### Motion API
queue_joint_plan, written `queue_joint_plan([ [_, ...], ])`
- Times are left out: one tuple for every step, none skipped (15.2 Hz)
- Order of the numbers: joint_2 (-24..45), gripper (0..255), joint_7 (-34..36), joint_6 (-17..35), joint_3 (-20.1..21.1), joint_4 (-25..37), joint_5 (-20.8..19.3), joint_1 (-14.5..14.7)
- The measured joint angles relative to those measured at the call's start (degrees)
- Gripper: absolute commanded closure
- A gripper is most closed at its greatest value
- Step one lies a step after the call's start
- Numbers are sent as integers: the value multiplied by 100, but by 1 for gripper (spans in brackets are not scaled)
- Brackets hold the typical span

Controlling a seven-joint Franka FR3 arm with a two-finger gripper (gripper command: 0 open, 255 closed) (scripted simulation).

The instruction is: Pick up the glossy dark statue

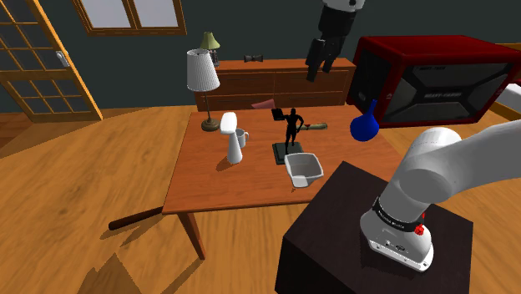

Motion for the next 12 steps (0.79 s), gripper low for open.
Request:
queue_joint_plan([
  [0,0,0,0,0,0,0,0],
  [23,0,-62,50,-44,-39,-18,-4],
  [86,0,-167,141,-117,-89,-48,-12],
  [138,0,-306,214,-222,-135,-93,-29],
  [253,0,-469,351,-342,-186,-147,-49],
  [328,0,-580,454,-414,-237,-169,-52],
  [451,0,-734,581,-526,-265,-214,-69],
  [633,0,-879,685,-627,-212,-247,-79],
  [738,0,-1034,798,-736,-246,-285,-96],
  [825,0,-1179,932,-833,-319,-315,-109],
  [978,0,-1354,1071,-961,-331,-352,-129],
  [1103,0,-1485,1157,-1045,-319,-367,-132],
])
